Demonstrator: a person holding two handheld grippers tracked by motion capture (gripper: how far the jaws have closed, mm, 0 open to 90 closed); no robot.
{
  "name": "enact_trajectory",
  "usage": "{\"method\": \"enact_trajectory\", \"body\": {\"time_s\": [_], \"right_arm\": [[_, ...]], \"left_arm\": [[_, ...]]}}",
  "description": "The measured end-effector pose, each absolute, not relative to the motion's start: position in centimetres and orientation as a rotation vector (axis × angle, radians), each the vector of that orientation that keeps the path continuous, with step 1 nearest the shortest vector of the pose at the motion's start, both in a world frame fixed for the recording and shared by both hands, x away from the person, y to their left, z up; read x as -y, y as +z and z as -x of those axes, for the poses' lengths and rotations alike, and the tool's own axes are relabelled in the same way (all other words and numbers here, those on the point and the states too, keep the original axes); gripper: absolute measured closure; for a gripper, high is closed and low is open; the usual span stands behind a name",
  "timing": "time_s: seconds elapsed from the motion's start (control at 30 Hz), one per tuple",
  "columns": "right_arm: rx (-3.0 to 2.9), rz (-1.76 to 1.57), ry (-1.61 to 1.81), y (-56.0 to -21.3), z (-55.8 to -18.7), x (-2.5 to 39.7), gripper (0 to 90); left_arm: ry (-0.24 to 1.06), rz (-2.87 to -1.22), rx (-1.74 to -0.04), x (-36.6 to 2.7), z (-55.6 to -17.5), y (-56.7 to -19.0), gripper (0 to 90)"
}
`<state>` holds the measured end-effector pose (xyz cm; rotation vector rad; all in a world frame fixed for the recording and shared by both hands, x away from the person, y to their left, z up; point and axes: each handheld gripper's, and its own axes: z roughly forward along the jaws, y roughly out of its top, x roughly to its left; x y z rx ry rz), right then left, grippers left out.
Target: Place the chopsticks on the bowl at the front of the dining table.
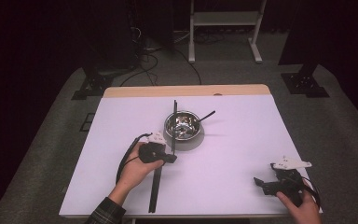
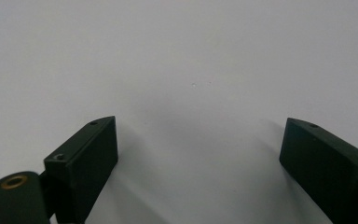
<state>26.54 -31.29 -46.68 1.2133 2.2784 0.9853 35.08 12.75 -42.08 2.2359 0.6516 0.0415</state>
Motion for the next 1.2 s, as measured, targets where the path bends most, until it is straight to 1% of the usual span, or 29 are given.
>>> {"method": "enact_trajectory", "body": {"time_s": [0.57, 0.7, 0.8, 0.83, 0.87, 0.9, 0.93, 0.97, 1.0, 1.03, 1.17, 1.2], "right_arm": [[-2.278, -1.213, 0.986, -46.7, -26.5, 31.3, 10.0], [-2.278, -1.213, 0.986, -46.7, -26.5, 31.3, 10.0], [-2.277, -1.212, 0.986, -46.7, -26.5, 31.3, 10.0], [-2.278, -1.212, 0.986, -46.7, -26.5, 31.3, 10.0], [-2.278, -1.212, 0.986, -46.7, -26.5, 31.3, 10.0], [-2.279, -1.212, 0.984, -46.7, -26.5, 31.3, 10.0], [-2.278, -1.212, 0.985, -46.7, -26.5, 31.3, 10.0], [-2.279, -1.212, 0.984, -46.7, -26.5, 31.3, 10.0], [-2.279, -1.212, 0.984, -46.7, -26.5, 31.3, 10.0], [-2.279, -1.212, 0.984, -46.7, -26.5, 31.3, 10.0], [-2.279, -1.212, 0.984, -46.7, -26.5, 31.3, 10.0], [-2.279, -1.212, 0.984, -46.7, -26.5, 31.3, 10.0]], "left_arm": [[0.041, -2.195, -0.689, -13.1, -36.0, -42.2, 90.0], [0.046, -2.196, -0.665, -13.1, -35.4, -41.9, 90.0], [0.074, -2.198, -0.648, -13.5, -34.6, -41.4, 89.9], [0.104, -2.2, -0.656, -13.9, -34.0, -41.0, 82.6], [0.104, -2.2, -0.656, -13.9, -34.0, -41.0, 75.9], [0.133, -2.198, -0.663, -14.1, -33.8, -40.9, 75.9], [0.157, -2.192, -0.669, -14.4, -33.5, -40.8, 62.4], [0.196, -2.187, -0.688, -15.1, -33.1, -40.6, 55.0], [0.196, -2.187, -0.688, -15.1, -33.1, -40.6, 49.3], [0.213, -2.177, -0.704, -15.5, -33.0, -40.5, 49.3], [0.273, -2.167, -0.768, -17.1, -32.5, -40.5, 26.3], [0.291, -2.166, -0.779, -17.5, -32.4, -40.6, 23.7]]}}
